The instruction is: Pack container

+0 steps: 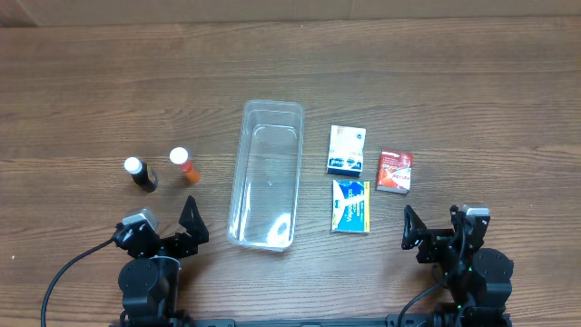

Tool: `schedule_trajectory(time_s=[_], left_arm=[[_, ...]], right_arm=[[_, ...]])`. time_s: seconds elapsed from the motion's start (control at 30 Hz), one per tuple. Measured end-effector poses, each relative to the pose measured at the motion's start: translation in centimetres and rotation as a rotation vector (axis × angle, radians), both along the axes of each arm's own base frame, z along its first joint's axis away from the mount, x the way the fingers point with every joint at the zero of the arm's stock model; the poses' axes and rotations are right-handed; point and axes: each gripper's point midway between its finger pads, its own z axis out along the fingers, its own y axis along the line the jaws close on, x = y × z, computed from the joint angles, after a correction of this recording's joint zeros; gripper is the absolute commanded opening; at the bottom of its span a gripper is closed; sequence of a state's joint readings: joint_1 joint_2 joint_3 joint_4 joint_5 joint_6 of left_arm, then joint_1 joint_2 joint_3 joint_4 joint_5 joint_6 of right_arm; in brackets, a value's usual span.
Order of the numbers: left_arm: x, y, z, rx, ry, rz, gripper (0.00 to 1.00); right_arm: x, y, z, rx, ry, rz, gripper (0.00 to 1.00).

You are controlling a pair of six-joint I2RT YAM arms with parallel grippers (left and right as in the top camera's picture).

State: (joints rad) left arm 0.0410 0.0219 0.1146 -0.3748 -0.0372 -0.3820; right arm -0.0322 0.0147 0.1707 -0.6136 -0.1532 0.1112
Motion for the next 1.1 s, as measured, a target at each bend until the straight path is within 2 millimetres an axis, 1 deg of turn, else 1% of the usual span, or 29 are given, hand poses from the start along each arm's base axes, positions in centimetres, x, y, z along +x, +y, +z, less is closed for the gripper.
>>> schedule_trajectory(time_s=[0.67,0.73,0.83,0.93,1.1], left_arm=[[0.0,0.0,0.0,0.0,0.0,0.0,1.0],[0.0,0.0,0.0,0.0,0.0,0.0,1.0],[0.0,0.0,0.0,0.0,0.0,0.0,1.0],[0.0,0.0,0.0,0.0,0.0,0.0,1.0],[0.0,0.0,0.0,0.0,0.0,0.0,1.0]], right_arm=[[0.0,0.0,0.0,0.0,0.0,0.001,1.0],[0.2,0.3,0.4,0.006,-0.022,0.017,1.0],[0.6,1.1,1.9,0.02,-0.086,0.061,1.0],[0.6,1.6,2.2,0.036,-0.099,0.09,1.0],[0.6,3.7,4.9,0.186,-0.171,0.177,1.0]])
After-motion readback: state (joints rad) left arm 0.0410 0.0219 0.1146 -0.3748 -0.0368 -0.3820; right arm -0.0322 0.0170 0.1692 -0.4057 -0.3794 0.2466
